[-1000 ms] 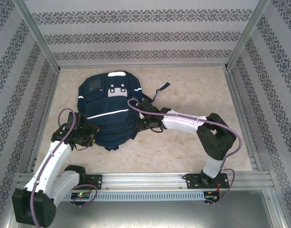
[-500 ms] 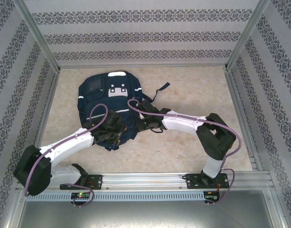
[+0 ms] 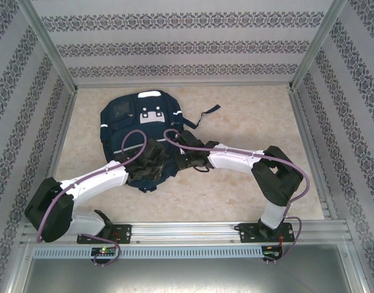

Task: Pack the student bag
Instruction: Zip the student bag at the middle-left of the table, then move the student bag to the center of the table.

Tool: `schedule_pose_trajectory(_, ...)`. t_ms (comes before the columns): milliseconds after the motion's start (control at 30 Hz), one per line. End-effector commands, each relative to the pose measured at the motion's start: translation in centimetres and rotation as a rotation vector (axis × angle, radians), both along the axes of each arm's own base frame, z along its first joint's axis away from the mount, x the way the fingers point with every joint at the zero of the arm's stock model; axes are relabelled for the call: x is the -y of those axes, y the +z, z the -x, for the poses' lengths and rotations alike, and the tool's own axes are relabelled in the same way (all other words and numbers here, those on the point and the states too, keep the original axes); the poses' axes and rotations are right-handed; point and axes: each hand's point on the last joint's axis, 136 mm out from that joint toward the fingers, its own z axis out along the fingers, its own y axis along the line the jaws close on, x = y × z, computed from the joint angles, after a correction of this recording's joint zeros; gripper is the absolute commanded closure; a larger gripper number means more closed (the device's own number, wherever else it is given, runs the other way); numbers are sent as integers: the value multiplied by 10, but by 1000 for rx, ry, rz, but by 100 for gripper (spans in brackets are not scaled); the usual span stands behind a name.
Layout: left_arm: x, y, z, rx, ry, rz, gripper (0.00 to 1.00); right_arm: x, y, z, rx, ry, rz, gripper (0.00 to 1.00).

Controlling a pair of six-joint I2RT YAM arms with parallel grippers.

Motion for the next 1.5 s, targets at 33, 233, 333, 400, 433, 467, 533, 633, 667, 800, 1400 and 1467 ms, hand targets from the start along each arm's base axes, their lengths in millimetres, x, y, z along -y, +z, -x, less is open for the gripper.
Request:
schedule_pose_trajectory(33,11,4,-18,62,44,30,38,-8,8,9,4,14,-26,100)
schedule_pose_trajectory(233,-9,-22,-8,1,50,-90,78,-5,9,8,16,12,-10,100)
schedule_pose_trajectory(333,-25,-29,4,-33,59,-138,100,1,9,5,30,7,12,100)
schedule_pose_trajectory(400,-38,-27,13,-38,66,-171,100,8,8,-1,39,-8,28,100)
schedule_pose_trajectory(433,-45,-26,18,-40,68,-189,100,12,8,-4,41,-16,32,100)
schedule_pose_trajectory(467,-52,-22,22,-36,73,-205,100,18,7,-8,45,-29,40,100)
schedule_pose_trajectory(533,-64,-15,31,-30,76,-236,100,29,6,-20,54,-59,49,100)
schedule_pose_trajectory(633,-76,-6,40,-11,72,-251,100,44,8,-43,72,-95,53,100)
schedule_pose_trajectory(667,-78,-4,42,-4,68,-251,100,49,9,-53,80,-107,59,100)
schedule_pose_trajectory(800,-76,5,45,16,37,-233,100,63,9,-97,98,-166,71,100)
schedule_pose_trajectory(1400,24,24,-11,98,-300,-116,100,118,24,-179,101,-331,48,100)
schedule_pose_trajectory(1467,34,27,-18,98,-329,-137,100,122,28,-180,94,-327,29,100)
